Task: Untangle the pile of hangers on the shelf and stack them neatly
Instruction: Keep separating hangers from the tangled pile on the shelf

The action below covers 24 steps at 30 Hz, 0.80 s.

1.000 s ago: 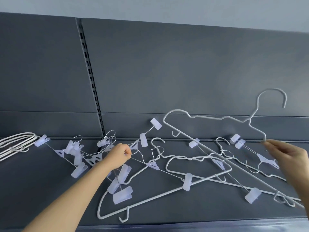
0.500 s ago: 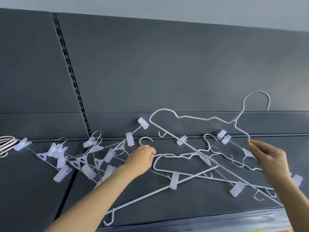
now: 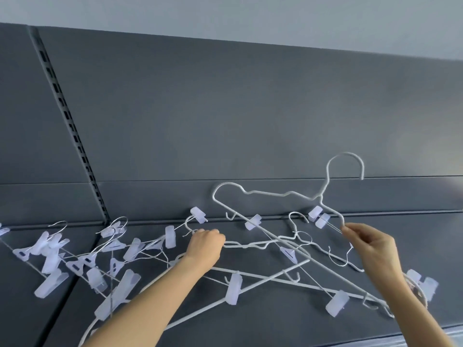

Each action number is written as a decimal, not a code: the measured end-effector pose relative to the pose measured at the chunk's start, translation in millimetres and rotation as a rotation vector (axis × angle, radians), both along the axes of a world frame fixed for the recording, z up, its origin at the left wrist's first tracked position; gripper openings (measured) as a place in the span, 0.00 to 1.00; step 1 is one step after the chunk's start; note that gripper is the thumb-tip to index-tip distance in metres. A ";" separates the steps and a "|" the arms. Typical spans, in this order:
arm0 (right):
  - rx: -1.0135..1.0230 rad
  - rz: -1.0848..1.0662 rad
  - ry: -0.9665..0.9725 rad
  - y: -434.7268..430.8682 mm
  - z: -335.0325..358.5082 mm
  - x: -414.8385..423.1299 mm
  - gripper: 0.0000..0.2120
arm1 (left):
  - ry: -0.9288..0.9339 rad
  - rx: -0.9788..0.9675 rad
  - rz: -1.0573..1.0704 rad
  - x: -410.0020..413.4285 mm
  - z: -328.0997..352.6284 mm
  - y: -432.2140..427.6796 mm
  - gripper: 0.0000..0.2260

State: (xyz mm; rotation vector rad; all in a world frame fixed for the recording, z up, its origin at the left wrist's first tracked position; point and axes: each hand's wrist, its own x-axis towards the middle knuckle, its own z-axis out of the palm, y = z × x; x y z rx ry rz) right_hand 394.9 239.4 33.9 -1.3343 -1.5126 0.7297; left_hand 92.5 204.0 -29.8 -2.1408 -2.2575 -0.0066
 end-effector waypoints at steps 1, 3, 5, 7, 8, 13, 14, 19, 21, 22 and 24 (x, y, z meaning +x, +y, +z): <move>-0.004 0.012 -0.046 2.3 2.1 -4.8 0.07 | -0.028 0.034 0.002 -1.2 2.2 -0.7 0.13; -0.008 0.042 -0.121 6.6 7.7 -16.6 0.09 | -0.095 0.143 -0.031 -4.4 5.0 -0.4 0.13; 0.010 0.067 -0.165 10.9 14.7 -28.2 0.09 | -0.143 0.210 -0.080 -7.0 9.6 0.8 0.12; 0.045 0.072 -0.177 14.3 24.7 -35.2 0.08 | -0.199 0.218 -0.121 -7.2 16.9 -0.2 0.13; 0.061 0.070 -0.172 16.2 30.2 -35.6 0.08 | -0.226 0.230 -0.144 -7.3 20.0 -0.8 0.13; 0.152 0.022 -0.101 22.8 65.1 -11.6 0.05 | -0.251 0.273 -0.183 -5.7 41.4 -2.9 0.14; 0.176 -0.002 -0.091 22.9 72.7 -4.4 0.04 | -0.246 0.281 -0.183 -5.7 46.2 -2.0 0.14; 0.251 -0.152 0.006 21.8 104.5 33.0 0.02 | -0.274 0.305 -0.164 -7.3 66.3 5.4 0.12; 0.265 -0.205 0.052 22.7 113.4 41.2 0.05 | -0.303 0.322 -0.167 -4.3 75.4 9.8 0.12; 0.269 -0.215 0.080 23.1 117.4 43.4 0.05 | -0.320 0.333 -0.165 -2.5 80.3 12.2 0.12; 0.280 -0.219 0.128 23.7 124.1 43.7 0.03 | -0.385 0.359 -0.149 -0.6 88.5 17.6 0.12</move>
